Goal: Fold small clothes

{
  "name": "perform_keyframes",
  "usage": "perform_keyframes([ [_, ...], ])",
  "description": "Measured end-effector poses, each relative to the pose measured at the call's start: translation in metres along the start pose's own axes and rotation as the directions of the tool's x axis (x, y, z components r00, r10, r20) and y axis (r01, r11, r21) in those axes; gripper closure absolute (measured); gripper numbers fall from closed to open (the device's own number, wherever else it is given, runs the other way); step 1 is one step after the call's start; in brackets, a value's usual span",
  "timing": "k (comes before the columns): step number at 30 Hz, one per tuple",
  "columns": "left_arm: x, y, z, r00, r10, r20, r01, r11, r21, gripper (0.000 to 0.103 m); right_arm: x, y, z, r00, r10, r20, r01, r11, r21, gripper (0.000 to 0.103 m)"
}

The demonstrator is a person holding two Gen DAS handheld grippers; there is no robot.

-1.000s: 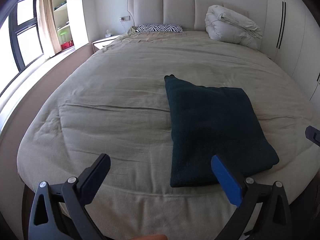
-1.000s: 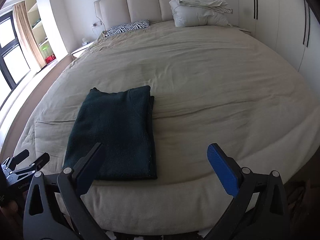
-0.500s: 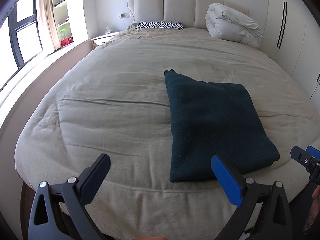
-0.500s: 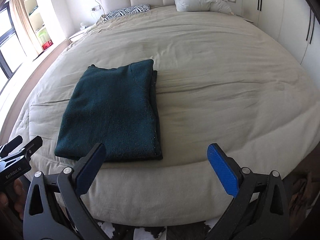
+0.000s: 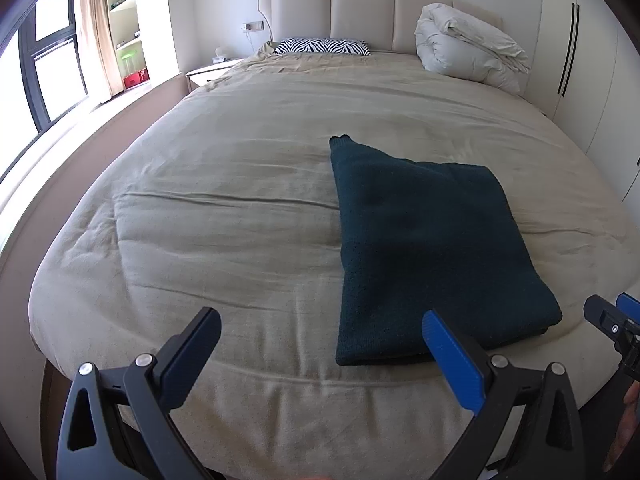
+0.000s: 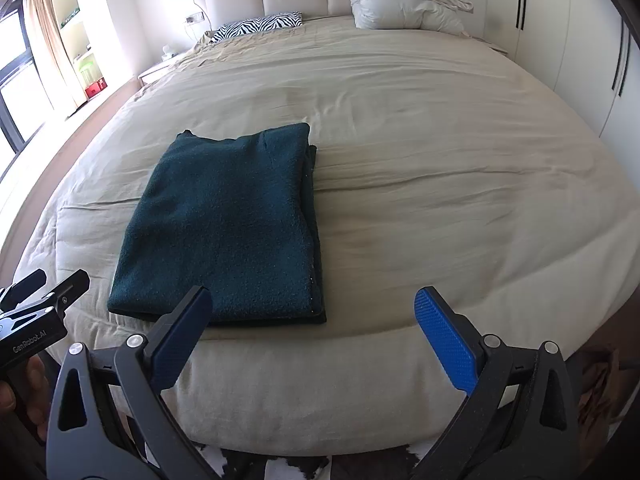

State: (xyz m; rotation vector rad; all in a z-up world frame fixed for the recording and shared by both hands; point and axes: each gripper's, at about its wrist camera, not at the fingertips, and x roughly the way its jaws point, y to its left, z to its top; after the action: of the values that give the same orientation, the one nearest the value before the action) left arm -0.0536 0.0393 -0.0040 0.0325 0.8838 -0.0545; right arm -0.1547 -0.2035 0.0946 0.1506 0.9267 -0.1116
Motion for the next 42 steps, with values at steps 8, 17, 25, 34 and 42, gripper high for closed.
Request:
perform_keyframes([
  [8, 0.002, -0.004, -0.002, 1.0, -0.001, -0.011, 0.001, 1.0, 0.01, 0.0, 0.001, 0.004, 0.001, 1.0, 0.0, -0.005, 0.0, 1.0, -0.014, 0.0],
  [17, 0.004, -0.003, -0.004, 1.0, 0.006, -0.014, -0.006, 1.0, 0.004, 0.0, 0.003, 0.01, 0.001, 1.0, 0.0, -0.012, 0.0, 1.0, -0.025, 0.0],
  [25, 0.005, -0.002, -0.005, 1.0, 0.007, -0.014, -0.007, 1.0, 0.003, 0.0, 0.003, 0.011, 0.001, 1.0, 0.001, -0.011, -0.001, 1.0, -0.025, 0.0],
  [34, 0.004, -0.002, -0.006, 1.0, 0.005, -0.016, -0.005, 1.0, 0.003, 0.0, 0.004, 0.012, 0.001, 1.0, 0.004, -0.012, -0.004, 1.0, -0.026, 0.0],
  [42, 0.005, -0.002, -0.006, 1.0, 0.005, -0.017, -0.005, 1.0, 0.006, 0.0, 0.004, 0.012, 0.0, 1.0, 0.006, -0.016, -0.006, 1.0, -0.024, 0.0],
])
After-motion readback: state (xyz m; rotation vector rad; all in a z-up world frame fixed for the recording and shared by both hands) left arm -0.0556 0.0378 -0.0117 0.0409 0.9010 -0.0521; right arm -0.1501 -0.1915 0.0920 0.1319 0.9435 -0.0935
